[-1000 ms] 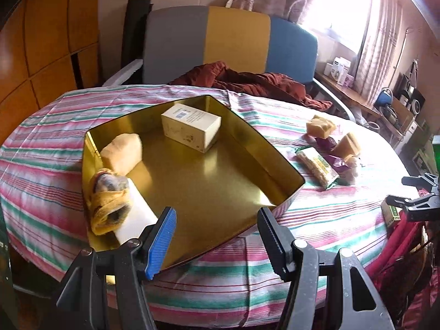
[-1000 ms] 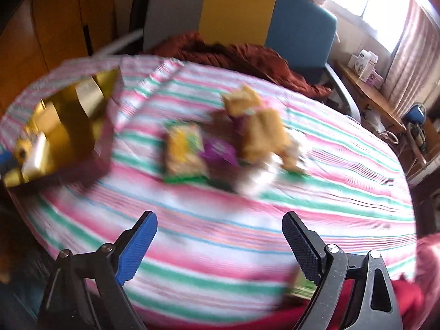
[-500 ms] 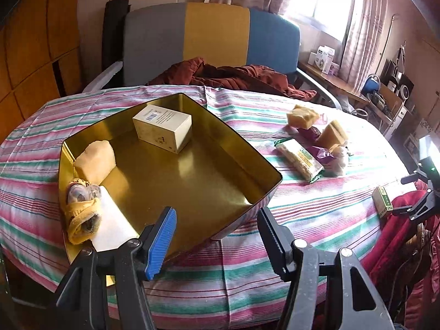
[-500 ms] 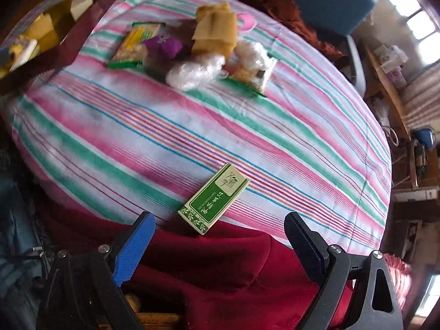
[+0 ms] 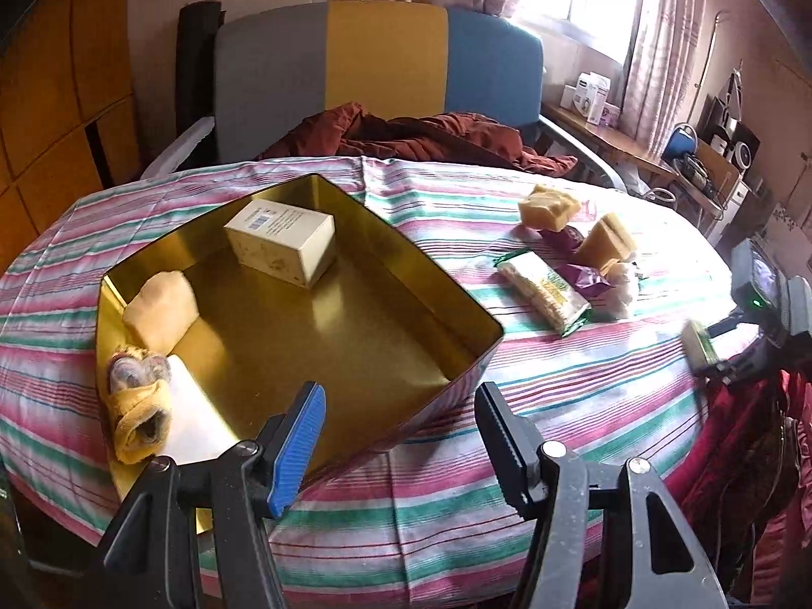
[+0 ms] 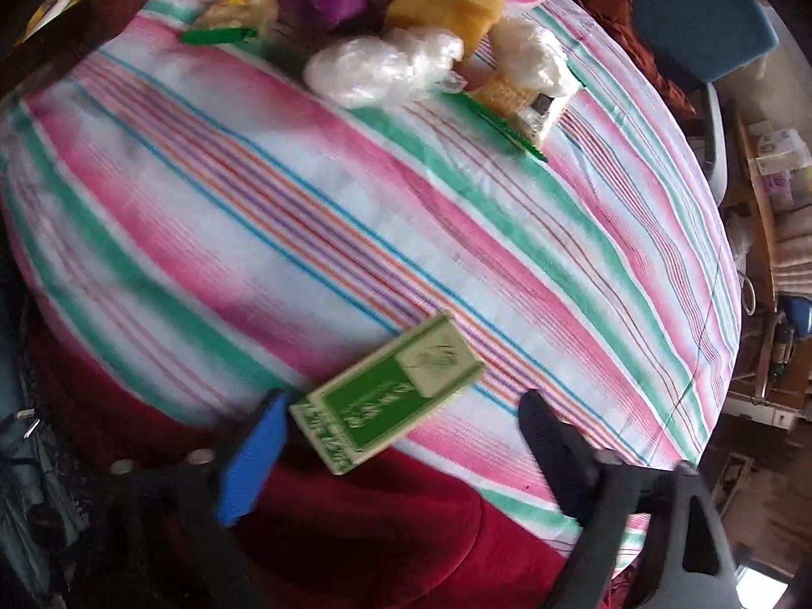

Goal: Organize objects
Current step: 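Move the left tool to the cracker packet while the right tool approaches the small green box, then grasp the WEIDAN cracker packet with the left tool while the right tool grasps the green box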

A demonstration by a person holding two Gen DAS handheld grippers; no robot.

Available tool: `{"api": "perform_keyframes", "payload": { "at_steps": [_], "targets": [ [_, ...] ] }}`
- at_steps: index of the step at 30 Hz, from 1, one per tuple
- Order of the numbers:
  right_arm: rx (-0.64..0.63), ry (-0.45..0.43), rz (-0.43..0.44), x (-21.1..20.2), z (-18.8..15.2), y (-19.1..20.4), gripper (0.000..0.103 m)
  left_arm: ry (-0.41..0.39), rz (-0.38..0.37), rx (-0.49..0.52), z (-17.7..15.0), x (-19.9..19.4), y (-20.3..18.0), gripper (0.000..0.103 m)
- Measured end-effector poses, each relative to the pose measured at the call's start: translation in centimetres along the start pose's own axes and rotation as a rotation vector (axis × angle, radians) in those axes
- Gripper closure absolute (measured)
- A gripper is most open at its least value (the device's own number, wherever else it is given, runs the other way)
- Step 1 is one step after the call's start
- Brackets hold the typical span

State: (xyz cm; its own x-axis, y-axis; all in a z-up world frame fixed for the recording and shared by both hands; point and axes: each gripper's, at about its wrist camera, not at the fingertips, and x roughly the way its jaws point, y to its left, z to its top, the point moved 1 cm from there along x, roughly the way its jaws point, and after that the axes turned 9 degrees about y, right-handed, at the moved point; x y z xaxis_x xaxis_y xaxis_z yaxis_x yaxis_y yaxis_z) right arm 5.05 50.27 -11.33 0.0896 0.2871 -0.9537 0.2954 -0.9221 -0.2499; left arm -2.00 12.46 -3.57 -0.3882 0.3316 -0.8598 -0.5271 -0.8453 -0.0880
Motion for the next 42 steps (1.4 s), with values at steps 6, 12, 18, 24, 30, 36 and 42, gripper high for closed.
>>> {"api": "perform_keyframes", "payload": {
  "at_steps": [6,12,18,24,30,36,42],
  "targets": [
    [0.102,-0.079,0.055,-0.4,1.1,-1.5,0.038,-0.006,-0.065,0.075,2.2,0.0,-3.2,0.041],
    [0.206,-0.189,0.17,-1.5,0.4,-3.2,0.011,0.015,-0.171,0.145,5.4,1.4,-7.4,0.041],
    [0.416,-0.321,0.322,-2.2,-1.7,-5.8,0.011,0.124,-0.215,0.127,9.1,6.1,-11.1,0.041],
    [0.512,-0.392,0.409,-2.1,-2.6,-8.0,0.011,0.239,-0.195,-0.002,12.4,12.0,-12.3,0.041],
    [0.528,-0.436,0.438,-2.5,-2.9,-8.5,0.011,0.357,-0.157,-0.18,14.1,17.0,-11.1,0.041],
    [0.554,-0.473,0.468,-2.6,-3.5,-8.7,0.011,0.37,-0.133,-0.179,13.7,19.0,-11.9,0.041],
    [0.559,-0.471,0.47,-2.5,-3.4,-8.7,0.011,0.323,-0.058,0.032,11.5,18.0,-14.1,0.043]
  ]
}}
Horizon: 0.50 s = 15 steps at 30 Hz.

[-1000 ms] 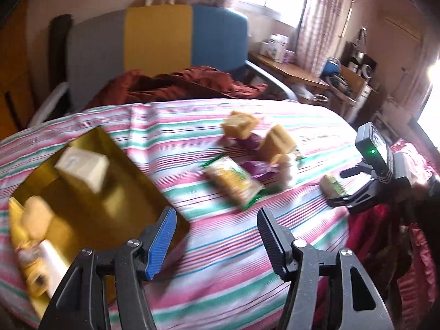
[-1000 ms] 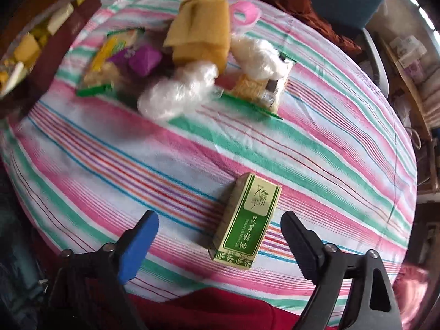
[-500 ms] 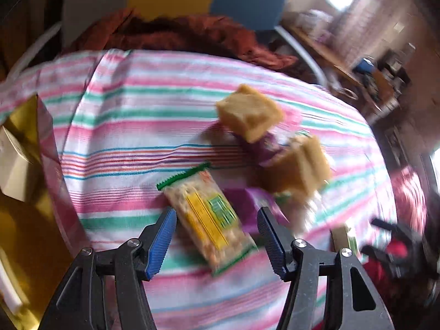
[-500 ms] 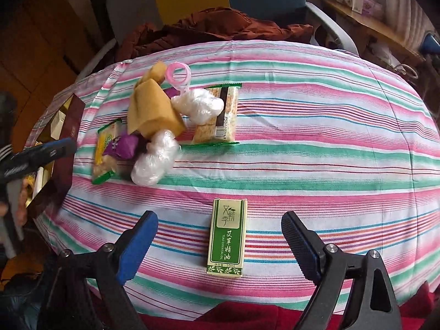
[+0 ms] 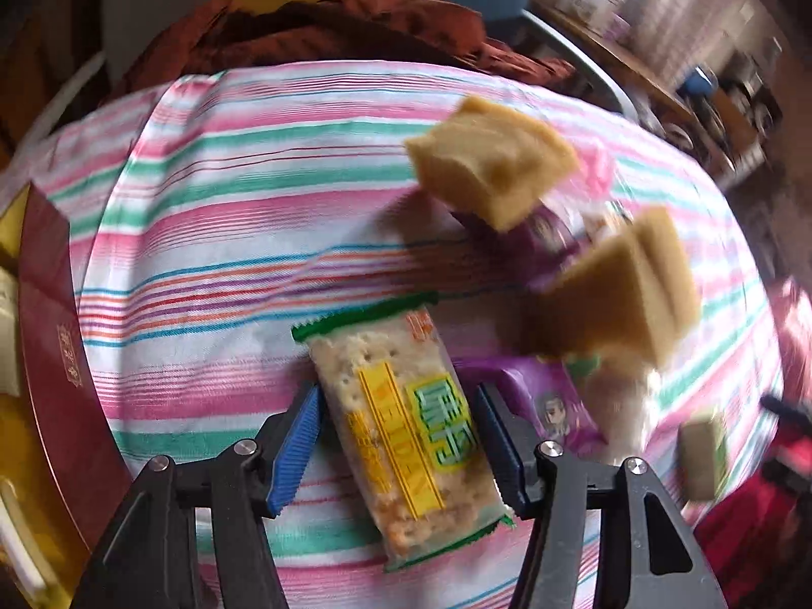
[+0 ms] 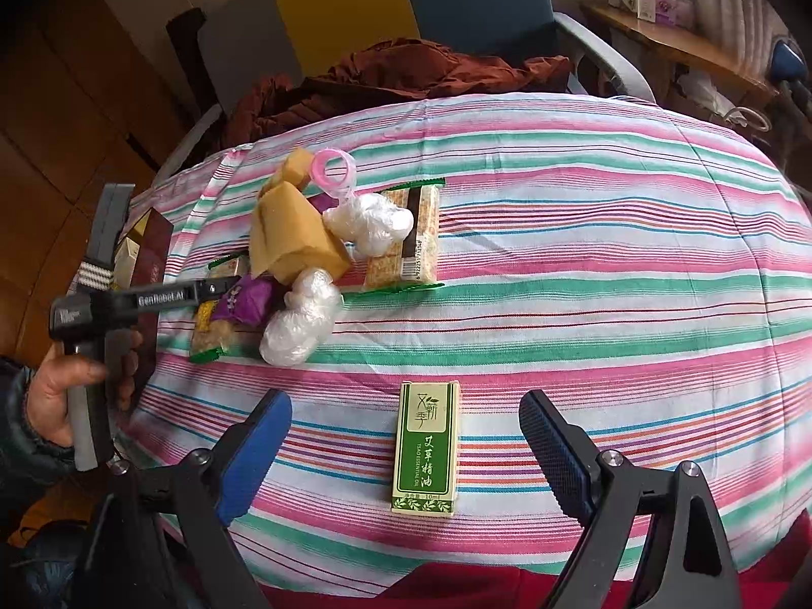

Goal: Organize objects
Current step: 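Grasp the WEIDAN cracker packet with the left tool while the right tool grasps the green box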

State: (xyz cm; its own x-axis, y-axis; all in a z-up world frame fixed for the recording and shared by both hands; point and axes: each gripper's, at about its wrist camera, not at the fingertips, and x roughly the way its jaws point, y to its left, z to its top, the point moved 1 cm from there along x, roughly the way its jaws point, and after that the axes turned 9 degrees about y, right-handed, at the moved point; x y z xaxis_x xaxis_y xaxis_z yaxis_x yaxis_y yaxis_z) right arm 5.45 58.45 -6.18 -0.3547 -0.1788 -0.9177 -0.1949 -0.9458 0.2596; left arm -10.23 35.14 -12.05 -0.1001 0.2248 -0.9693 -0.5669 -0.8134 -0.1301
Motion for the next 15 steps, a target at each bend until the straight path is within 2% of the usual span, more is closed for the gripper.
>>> {"api": "perform_keyframes", "payload": {
  "at_steps": [5,12,15],
  "targets": [
    [0.006,0.005,-0.01,0.2,0.1,0.0,0.011,-0.02,0.025,0.087,-2.7,-0.5,-0.9,0.048],
    [0.045,0.03,-0.033,0.6,0.4,-0.5,0.011,-0.043,0.04,0.189,-7.1,-1.4,-1.8,0.048],
    [0.07,0.053,-0.061,1.1,0.5,-0.8,0.011,-0.05,0.029,0.198,-7.8,-1.5,-2.2,0.048]
  ]
}}
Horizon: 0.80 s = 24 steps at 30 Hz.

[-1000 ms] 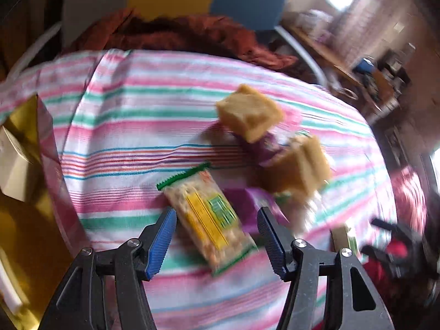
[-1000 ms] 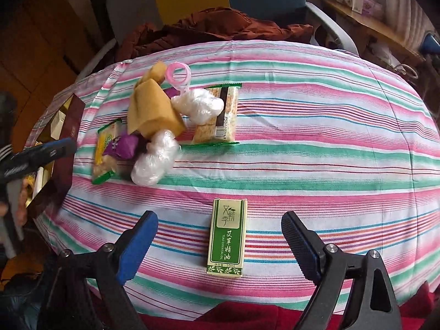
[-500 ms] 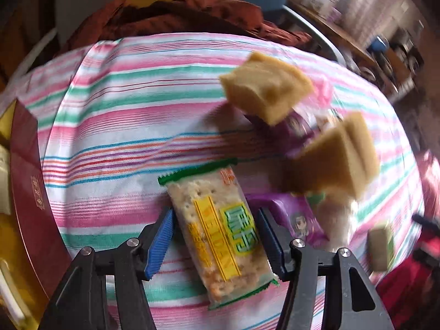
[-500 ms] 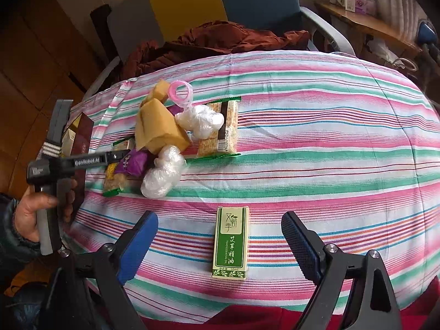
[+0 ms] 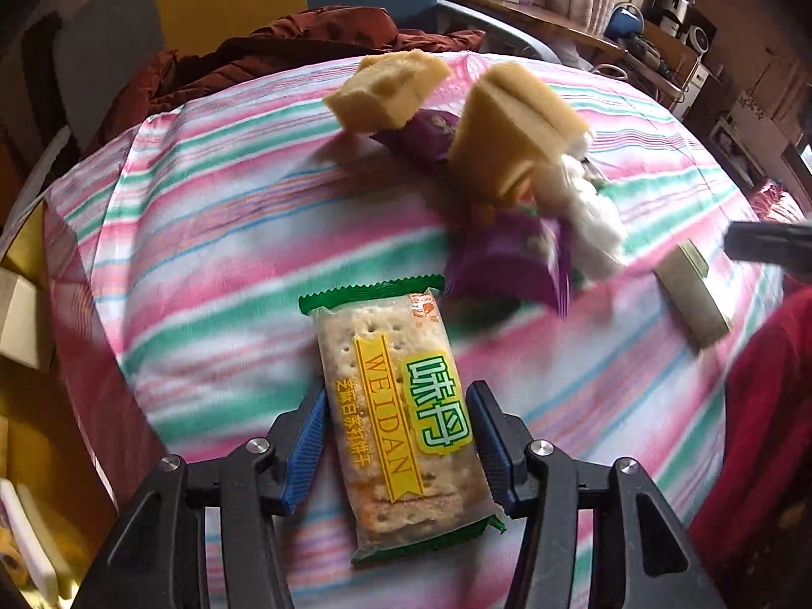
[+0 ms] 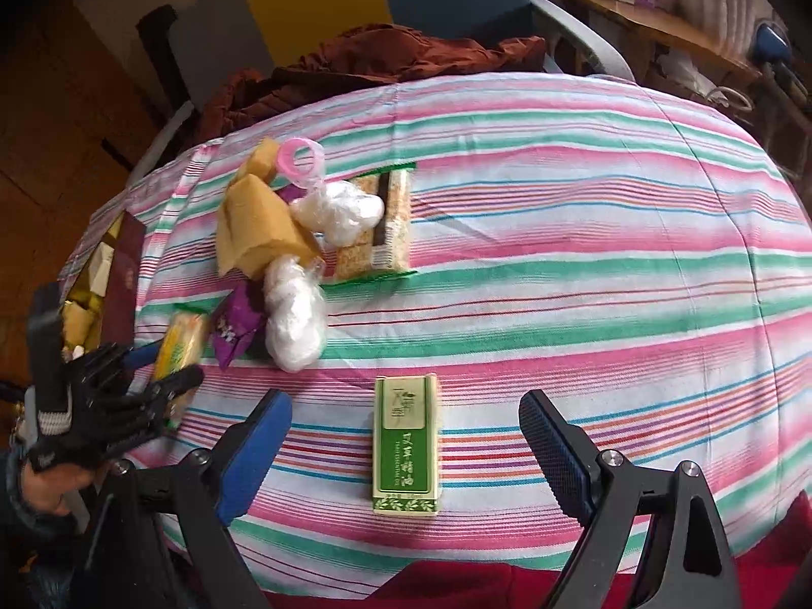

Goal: Organize objects
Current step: 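Grasp the WEIDAN cracker packet with the left tool while the right tool grasps the green box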

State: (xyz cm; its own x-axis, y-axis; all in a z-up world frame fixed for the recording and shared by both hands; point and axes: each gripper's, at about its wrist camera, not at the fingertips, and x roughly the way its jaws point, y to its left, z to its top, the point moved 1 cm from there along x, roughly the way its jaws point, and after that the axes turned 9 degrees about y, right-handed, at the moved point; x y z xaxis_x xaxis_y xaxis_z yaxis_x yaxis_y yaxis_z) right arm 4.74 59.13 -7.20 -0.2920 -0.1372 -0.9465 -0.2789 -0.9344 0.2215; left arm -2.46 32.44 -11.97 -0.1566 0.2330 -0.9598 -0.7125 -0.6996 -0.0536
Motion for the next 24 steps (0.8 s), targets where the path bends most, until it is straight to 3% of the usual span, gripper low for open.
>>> {"api": "perform_keyframes", "payload": {
  "at_steps": [13,15,17,19,24],
  "targets": [
    [-0.063,0.129,-0.183,2.6,0.1,1.7,0.027,-0.036,-0.076,-0.008,-2.9,-1.7,0.3,0.049],
    [-0.08,0.168,-0.196,3.3,0.1,1.9,0.037,-0.039,-0.08,-0.007,-3.2,-1.8,0.1,0.049],
    [-0.108,0.218,-0.242,4.3,0.1,2.3,0.06,-0.043,-0.071,-0.003,-2.3,-0.9,1.1,0.054],
    [-0.13,0.233,-0.29,4.7,0.0,2.8,0.072,-0.051,-0.072,-0.005,-2.4,-0.9,1.5,0.055],
    [-0.129,0.143,-0.309,3.2,-0.1,2.9,0.072,-0.058,-0.111,-0.025,-2.9,-1.6,2.0,0.055]
  ]
}}
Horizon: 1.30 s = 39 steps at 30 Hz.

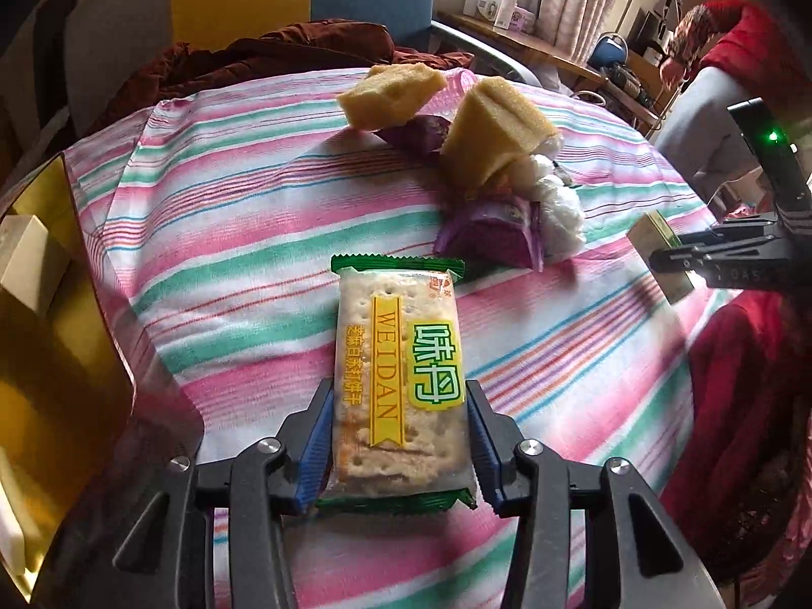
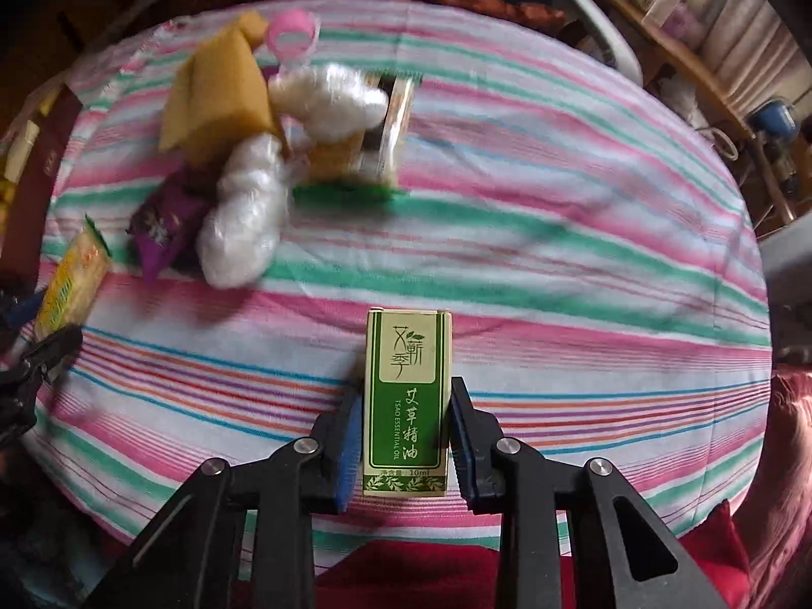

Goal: Organize objects
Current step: 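Grasp the WEIDAN cracker packet with the left tool while the right tool grasps the green box, then carry the cracker packet into the tray with the left tool while the right tool places the green box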

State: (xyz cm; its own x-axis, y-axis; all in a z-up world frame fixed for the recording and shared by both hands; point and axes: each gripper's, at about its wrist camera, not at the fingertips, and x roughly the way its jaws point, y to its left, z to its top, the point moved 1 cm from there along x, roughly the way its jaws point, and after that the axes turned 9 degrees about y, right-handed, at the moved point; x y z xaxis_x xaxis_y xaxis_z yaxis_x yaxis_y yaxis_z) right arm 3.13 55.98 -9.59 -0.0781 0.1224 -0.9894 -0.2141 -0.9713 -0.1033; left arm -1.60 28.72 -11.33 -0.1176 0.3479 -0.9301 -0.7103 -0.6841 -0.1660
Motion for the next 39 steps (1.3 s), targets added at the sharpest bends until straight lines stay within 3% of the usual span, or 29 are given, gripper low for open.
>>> {"api": "perform_keyframes", "payload": {
  "at_steps": [6,12,22,29,34,39],
  "targets": [
    [0.049,-0.111,0.001,-2.3,-0.7,0.2,0.072,-0.061,-0.02,0.021,-1.2,-3.0,0.1,0.054],
    [0.064,-0.238,0.063,-5.9,-1.2,2.6,0.072,-0.168,-0.017,-0.031,-2.3,-7.9,2.2,0.054],
    [-0.099,-0.4,0.215,-11.8,1.2,12.7,0.072,-0.292,0.053,-0.303,-5.8,-13.9,12.1,0.054],
    [-0.238,-0.39,0.303,-12.0,3.5,22.7,0.072,-0.285,0.082,-0.479,-9.0,-14.2,18.3,0.054],
    [-0.321,-0.369,0.368,-11.5,4.8,28.7,0.072,-0.258,0.094,-0.523,-11.2,-13.8,20.4,0.054],
    [-0.335,-0.317,0.369,-9.0,6.5,32.8,0.068,-0.224,0.085,-0.577,-12.3,-13.2,21.6,0.054]
  ]
}}
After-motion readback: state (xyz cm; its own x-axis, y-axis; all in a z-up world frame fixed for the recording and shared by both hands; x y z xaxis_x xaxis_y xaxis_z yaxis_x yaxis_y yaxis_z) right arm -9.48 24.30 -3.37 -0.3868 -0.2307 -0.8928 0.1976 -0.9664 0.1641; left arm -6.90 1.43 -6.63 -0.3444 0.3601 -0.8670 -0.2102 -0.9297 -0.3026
